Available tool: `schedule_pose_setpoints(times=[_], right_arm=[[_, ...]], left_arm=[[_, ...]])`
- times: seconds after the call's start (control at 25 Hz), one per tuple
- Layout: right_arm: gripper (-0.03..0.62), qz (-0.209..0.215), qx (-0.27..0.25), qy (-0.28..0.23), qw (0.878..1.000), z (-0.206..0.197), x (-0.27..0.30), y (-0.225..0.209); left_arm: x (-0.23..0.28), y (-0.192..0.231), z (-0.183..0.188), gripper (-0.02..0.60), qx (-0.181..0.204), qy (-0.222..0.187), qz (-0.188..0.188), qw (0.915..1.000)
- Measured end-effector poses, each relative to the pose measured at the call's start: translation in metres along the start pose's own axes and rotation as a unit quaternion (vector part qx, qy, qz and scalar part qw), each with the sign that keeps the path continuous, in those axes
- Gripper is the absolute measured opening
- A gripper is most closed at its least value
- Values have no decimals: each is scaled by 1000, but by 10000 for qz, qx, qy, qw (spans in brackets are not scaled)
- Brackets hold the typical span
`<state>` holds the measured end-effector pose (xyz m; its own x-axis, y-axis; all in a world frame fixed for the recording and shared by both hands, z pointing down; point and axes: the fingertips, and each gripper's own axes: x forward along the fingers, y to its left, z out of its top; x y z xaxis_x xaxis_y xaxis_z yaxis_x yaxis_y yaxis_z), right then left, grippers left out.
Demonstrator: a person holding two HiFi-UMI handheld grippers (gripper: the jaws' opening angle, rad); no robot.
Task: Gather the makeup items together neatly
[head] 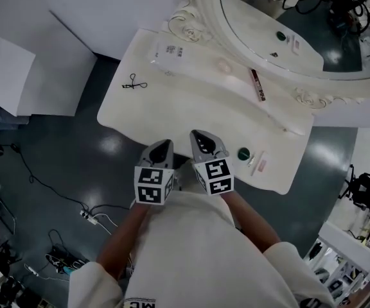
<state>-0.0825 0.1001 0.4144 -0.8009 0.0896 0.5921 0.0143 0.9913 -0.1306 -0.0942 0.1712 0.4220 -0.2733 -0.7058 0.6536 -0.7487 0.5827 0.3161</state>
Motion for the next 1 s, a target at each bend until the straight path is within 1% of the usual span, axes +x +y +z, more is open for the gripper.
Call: schedule_pose_setpoints(times=[0.28,0.8,1.0], right_arm=[[2,203,-274,52,9994,18,28,19],[3,353,-543,151,9978,45,90,44],[3,481,-829,257,9951,54,114,60]], left_arm=[[-8,33,5,-5,-208,-95,210,9995],[-11,92,15,-5,-421,-137,287,9986],[-11,110,18,-5,-529,-157,302,9980]])
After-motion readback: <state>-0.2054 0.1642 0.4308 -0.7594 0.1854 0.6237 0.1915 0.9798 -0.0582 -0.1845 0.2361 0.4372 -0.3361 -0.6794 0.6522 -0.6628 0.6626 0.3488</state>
